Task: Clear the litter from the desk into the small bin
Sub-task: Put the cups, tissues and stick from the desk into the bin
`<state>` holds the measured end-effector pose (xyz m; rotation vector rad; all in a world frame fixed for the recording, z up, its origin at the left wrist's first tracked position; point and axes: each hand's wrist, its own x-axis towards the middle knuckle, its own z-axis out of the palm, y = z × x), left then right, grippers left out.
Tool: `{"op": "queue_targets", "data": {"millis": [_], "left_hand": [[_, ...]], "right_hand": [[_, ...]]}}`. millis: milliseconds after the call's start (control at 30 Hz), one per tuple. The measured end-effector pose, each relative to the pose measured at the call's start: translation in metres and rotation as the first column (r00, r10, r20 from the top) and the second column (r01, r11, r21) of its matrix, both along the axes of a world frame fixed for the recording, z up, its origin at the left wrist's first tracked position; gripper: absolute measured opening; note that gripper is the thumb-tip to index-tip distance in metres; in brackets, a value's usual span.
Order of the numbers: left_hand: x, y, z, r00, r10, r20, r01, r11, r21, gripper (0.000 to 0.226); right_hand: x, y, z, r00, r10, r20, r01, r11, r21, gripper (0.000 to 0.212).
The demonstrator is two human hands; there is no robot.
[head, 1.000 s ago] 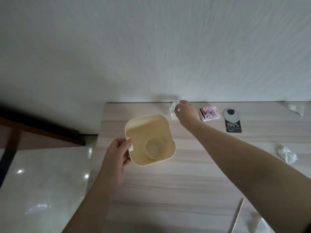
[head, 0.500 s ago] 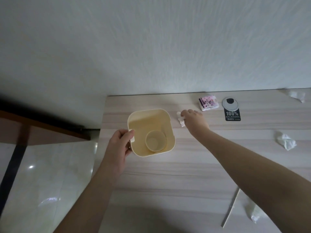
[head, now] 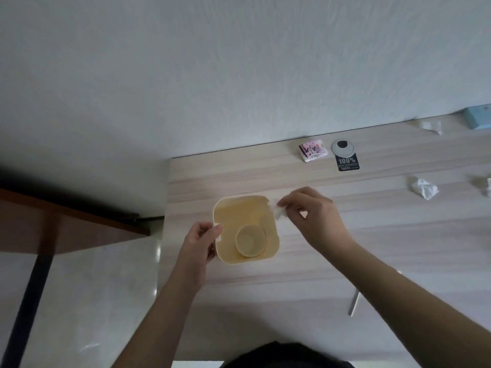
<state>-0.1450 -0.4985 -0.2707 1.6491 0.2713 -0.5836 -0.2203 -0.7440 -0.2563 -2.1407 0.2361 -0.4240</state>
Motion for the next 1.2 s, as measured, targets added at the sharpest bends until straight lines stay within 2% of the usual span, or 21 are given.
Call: {"op": "queue_targets", "data": {"millis": [100,167,233,367,500,567,733,900,1033,1200], "left_hand": [[-0.011,0.008,0.004,0.999,-0.034,-0.011,0.034,0.999,-0.011,0.021],[-0.019,0.013,0.007,0.998,-0.058,-0.004,0.058,0.998,-0.04,0.022],[-0.03,0.017,0.008,0.996,-0.09,0.008,0.09,0.993,-0.072,0.016],[-0.046,0.024,0.015,0.989,-0.142,0.038,0.146,0.981,-0.127,0.014],[-0.062,0.05,0.018,0.981,-0.184,0.056,0.192,0.964,-0.186,0.016],[-0.07,0.069,0.018,0.983,-0.183,0.033,0.186,0.96,-0.211,0.017],[-0.078,0.097,0.012,0.985,-0.17,-0.001,0.166,0.959,-0.232,0.017],[-0.079,0.097,0.004,0.977,-0.212,-0.006,0.205,0.948,-0.246,0.019],[-0.08,0.084,0.0,0.963,-0.269,-0.022,0.254,0.931,-0.263,0.016],[-0.083,0.06,-0.003,0.942,-0.333,-0.03,0.313,0.91,-0.271,0.013]], "right_hand": [[-0.02,0.039,0.013,0.988,0.099,-0.117,-0.092,0.994,0.065,0.019],[-0.026,0.064,0.014,0.95,0.168,-0.262,-0.15,0.985,0.087,0.028],[-0.031,0.088,0.011,0.918,0.182,-0.352,-0.171,0.983,0.062,0.037],[-0.035,0.122,0.007,0.902,0.118,-0.414,-0.131,0.991,-0.002,0.047],[-0.04,0.145,0.009,0.83,0.145,-0.539,-0.27,0.949,-0.161,0.06],[-0.049,0.159,0.013,0.834,0.154,-0.53,-0.31,0.925,-0.218,0.057],[-0.082,0.179,0.04,0.907,0.131,-0.4,-0.267,0.913,-0.308,0.038],[-0.121,0.164,0.066,0.975,-0.037,-0.217,-0.067,0.889,-0.452,0.023],[-0.151,0.13,0.069,0.942,-0.256,-0.218,0.123,0.865,-0.486,0.02],[-0.179,0.098,0.061,0.853,-0.441,-0.28,0.26,0.823,-0.506,0.027]]}}
